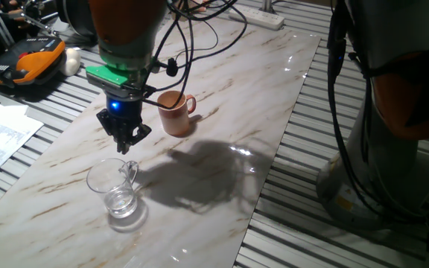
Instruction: Pour the water from one cup into another empty cup
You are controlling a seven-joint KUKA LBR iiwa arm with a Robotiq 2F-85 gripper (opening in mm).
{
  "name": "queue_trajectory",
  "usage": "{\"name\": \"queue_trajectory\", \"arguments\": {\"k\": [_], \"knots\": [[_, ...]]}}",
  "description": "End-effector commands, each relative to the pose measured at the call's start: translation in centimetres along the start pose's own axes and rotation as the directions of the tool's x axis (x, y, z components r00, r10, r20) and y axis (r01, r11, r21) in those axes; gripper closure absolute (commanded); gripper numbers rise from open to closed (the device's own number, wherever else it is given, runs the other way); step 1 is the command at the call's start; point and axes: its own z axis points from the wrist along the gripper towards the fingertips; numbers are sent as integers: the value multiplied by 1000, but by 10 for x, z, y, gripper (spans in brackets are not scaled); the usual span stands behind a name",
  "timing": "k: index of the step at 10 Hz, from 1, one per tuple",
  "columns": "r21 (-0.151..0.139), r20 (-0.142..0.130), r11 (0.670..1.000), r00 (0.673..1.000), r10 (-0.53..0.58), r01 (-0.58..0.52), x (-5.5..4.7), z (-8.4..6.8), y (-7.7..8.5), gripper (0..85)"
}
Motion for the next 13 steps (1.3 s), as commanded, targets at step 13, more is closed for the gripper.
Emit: {"name": "queue_trajectory", "arguments": {"k": [13], "knots": [[6, -49, 1000, 999, -15, 15, 2, -3, -2, 850]]}}
